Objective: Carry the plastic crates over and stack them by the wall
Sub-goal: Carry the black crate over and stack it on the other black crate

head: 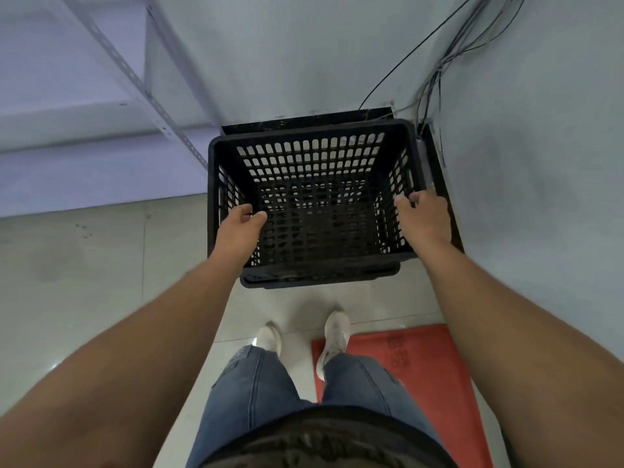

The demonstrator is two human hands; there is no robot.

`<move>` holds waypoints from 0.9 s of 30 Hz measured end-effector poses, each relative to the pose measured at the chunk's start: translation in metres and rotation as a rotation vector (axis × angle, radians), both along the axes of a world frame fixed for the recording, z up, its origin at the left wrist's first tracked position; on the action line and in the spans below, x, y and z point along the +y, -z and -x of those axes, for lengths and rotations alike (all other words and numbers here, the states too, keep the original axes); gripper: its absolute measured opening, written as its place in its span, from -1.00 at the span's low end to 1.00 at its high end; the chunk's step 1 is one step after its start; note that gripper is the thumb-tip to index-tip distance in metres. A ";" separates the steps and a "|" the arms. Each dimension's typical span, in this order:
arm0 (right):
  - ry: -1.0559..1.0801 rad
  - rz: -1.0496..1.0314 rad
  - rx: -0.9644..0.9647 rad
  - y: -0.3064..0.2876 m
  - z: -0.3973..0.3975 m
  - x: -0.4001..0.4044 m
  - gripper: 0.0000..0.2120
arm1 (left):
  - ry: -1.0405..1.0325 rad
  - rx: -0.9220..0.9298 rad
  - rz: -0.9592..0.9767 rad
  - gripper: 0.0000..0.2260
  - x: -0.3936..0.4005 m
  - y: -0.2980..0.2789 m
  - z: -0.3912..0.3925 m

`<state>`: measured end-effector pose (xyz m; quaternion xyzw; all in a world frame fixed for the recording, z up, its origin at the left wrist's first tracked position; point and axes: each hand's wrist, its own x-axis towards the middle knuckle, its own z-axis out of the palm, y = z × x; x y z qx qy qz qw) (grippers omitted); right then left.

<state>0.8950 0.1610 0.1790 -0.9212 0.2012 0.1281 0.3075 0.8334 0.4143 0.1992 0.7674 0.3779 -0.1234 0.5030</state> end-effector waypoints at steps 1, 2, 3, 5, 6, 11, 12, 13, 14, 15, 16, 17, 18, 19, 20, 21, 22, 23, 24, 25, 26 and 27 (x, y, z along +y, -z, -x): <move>0.034 -0.050 0.004 -0.006 0.008 -0.001 -0.59 | 0.015 -0.010 0.016 -0.56 -0.002 -0.005 0.004; 0.068 -0.097 0.007 -0.012 0.016 -0.001 -0.59 | 0.032 -0.020 0.034 -0.55 -0.004 -0.010 0.007; 0.097 -0.136 0.002 -0.017 0.025 -0.002 -0.57 | 0.054 -0.024 0.048 -0.54 -0.005 -0.014 0.010; 0.148 -0.177 -0.013 -0.024 0.041 -0.002 -0.56 | 0.112 -0.031 0.066 -0.53 -0.005 -0.021 0.018; 0.172 -0.182 -0.022 -0.028 0.049 0.000 -0.56 | 0.139 -0.039 0.083 -0.52 -0.004 -0.024 0.021; 0.214 -0.152 -0.045 -0.035 0.069 0.018 -0.56 | 0.221 -0.062 0.135 -0.51 0.011 -0.031 0.030; 0.210 -0.149 -0.043 -0.034 0.069 0.023 -0.55 | 0.223 -0.065 0.127 -0.51 0.016 -0.032 0.029; 0.202 -0.146 -0.038 -0.031 0.067 0.027 -0.54 | 0.222 -0.069 0.117 -0.51 0.022 -0.031 0.029; 0.189 -0.136 -0.042 -0.029 0.064 0.031 -0.54 | 0.218 -0.074 0.107 -0.52 0.027 -0.031 0.027; 0.175 -0.128 -0.043 -0.028 0.061 0.035 -0.55 | 0.211 -0.076 0.098 -0.52 0.033 -0.030 0.026; 0.161 -0.121 -0.048 -0.025 0.056 0.039 -0.55 | 0.202 -0.075 0.091 -0.52 0.037 -0.029 0.025; 0.151 -0.114 -0.050 -0.022 0.051 0.043 -0.56 | 0.193 -0.070 0.080 -0.51 0.042 -0.027 0.023; 0.143 -0.100 -0.058 -0.020 0.045 0.046 -0.57 | 0.187 -0.065 0.067 -0.51 0.047 -0.024 0.021; 0.140 -0.083 -0.065 -0.016 0.039 0.048 -0.58 | 0.179 -0.056 0.052 -0.51 0.051 -0.020 0.018; 0.133 -0.065 -0.074 -0.012 0.032 0.049 -0.58 | 0.173 -0.052 0.033 -0.52 0.056 -0.015 0.015; 0.125 -0.046 -0.078 -0.006 0.024 0.049 -0.58 | 0.169 -0.048 0.012 -0.53 0.060 -0.009 0.012; 0.111 -0.030 -0.083 0.001 0.016 0.046 -0.59 | 0.167 -0.049 -0.012 -0.54 0.064 -0.002 0.008; 0.096 -0.009 -0.089 0.010 0.009 0.041 -0.59 | 0.166 -0.048 -0.042 -0.56 0.067 0.006 0.004; 0.084 0.014 -0.096 0.021 0.001 0.035 -0.60 | 0.159 -0.035 -0.083 -0.57 0.070 0.014 0.000; 0.079 0.044 -0.100 0.033 -0.006 0.028 -0.61 | 0.151 -0.008 -0.133 -0.57 0.073 0.022 -0.004; 0.083 0.089 -0.083 0.044 -0.011 0.020 -0.59 | 0.142 0.026 -0.191 -0.56 0.076 0.031 -0.007; 0.095 0.155 -0.050 0.055 -0.015 0.012 -0.57 | 0.129 0.070 -0.245 -0.55 0.080 0.042 -0.011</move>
